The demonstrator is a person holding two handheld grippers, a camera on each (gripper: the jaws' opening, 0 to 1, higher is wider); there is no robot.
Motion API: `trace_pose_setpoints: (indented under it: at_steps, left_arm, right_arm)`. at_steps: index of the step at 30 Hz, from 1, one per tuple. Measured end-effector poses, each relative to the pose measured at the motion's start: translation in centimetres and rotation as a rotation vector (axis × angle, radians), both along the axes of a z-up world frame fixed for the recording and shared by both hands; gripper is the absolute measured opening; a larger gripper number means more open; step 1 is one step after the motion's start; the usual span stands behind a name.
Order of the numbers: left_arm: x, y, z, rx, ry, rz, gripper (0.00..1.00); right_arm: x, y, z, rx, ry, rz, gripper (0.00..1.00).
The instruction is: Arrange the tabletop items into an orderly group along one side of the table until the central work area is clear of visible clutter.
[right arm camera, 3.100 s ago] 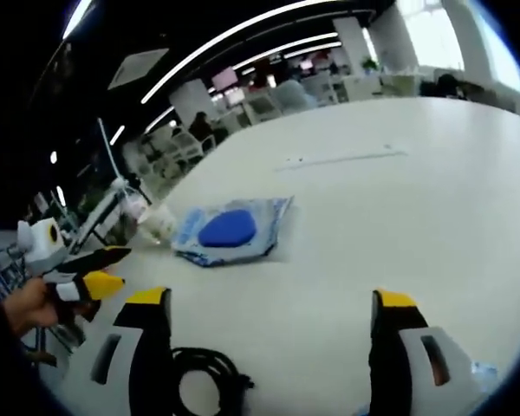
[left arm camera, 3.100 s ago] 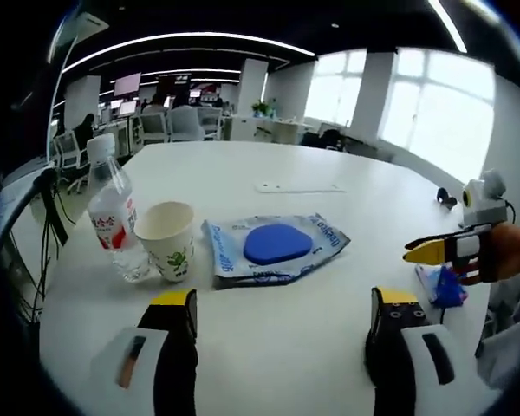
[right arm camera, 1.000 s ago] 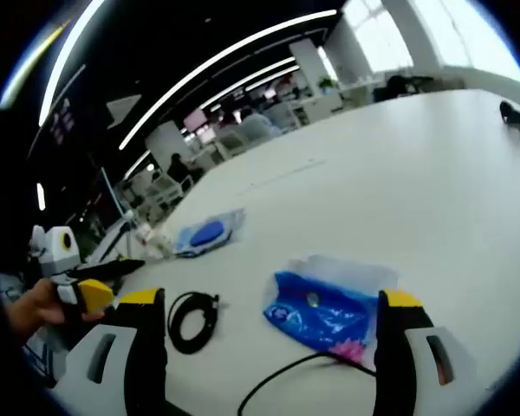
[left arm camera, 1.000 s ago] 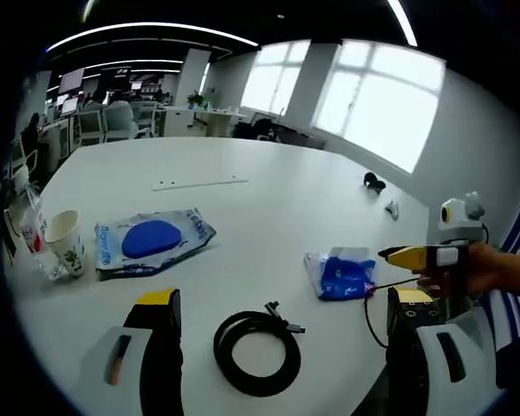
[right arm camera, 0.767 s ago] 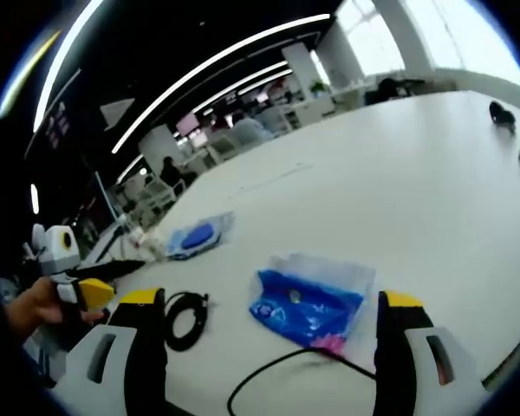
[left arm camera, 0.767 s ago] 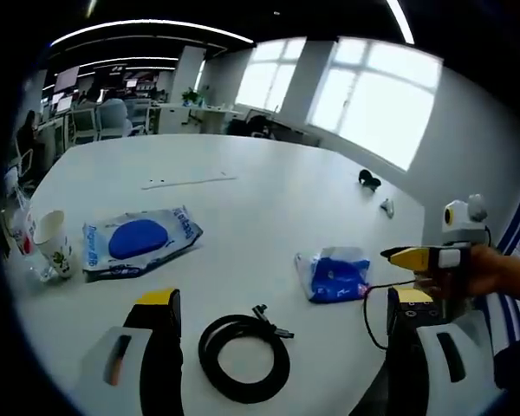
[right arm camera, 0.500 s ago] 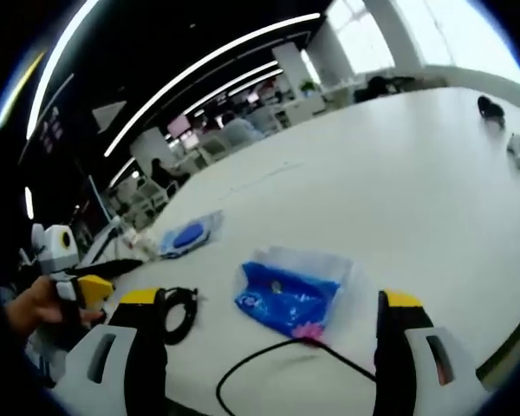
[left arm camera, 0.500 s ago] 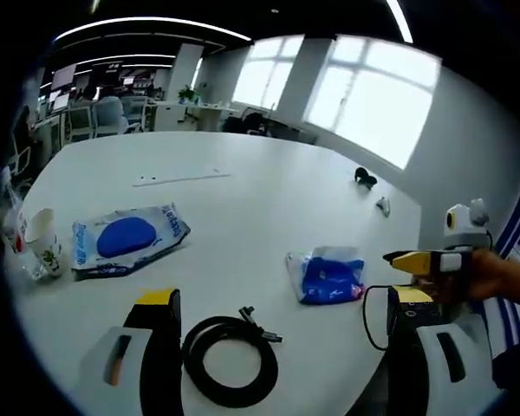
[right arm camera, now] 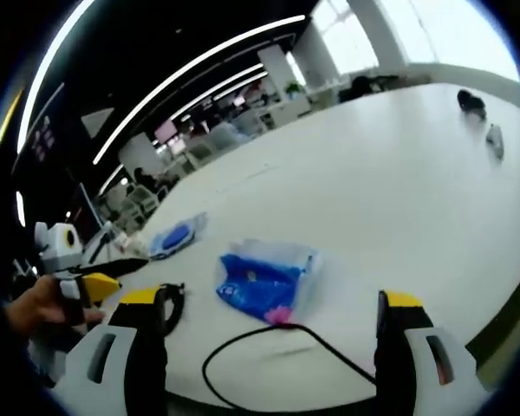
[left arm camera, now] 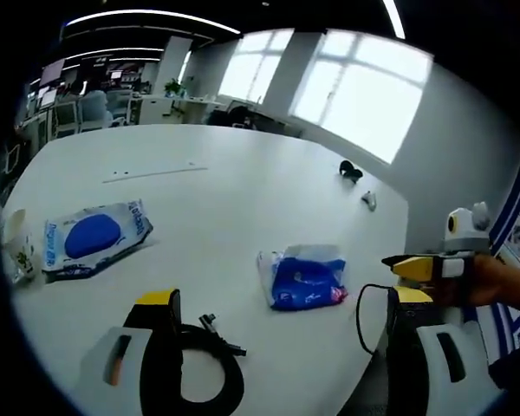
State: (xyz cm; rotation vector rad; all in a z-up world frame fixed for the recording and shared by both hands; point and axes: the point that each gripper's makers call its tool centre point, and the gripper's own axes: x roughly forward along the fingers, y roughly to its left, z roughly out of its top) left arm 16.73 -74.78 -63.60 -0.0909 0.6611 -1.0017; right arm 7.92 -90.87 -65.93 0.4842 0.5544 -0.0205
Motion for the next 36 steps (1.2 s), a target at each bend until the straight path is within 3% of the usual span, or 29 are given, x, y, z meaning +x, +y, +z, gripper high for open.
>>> trace_pose_setpoints:
  at_steps: [18,36]
  left_arm:
    - [-0.4,-4.4,-1.5,0.005,0.029,-0.092,0.99]
    - [-0.3,-6.8,-2.8,0.063,0.029,-0.188,0.99]
  right_arm:
    - [-0.8,-1.5,-0.3,0.005,0.012,-0.057,0.99]
    - [-0.4,-2.0,-1.7,0.035,0.033,-0.112,0.97]
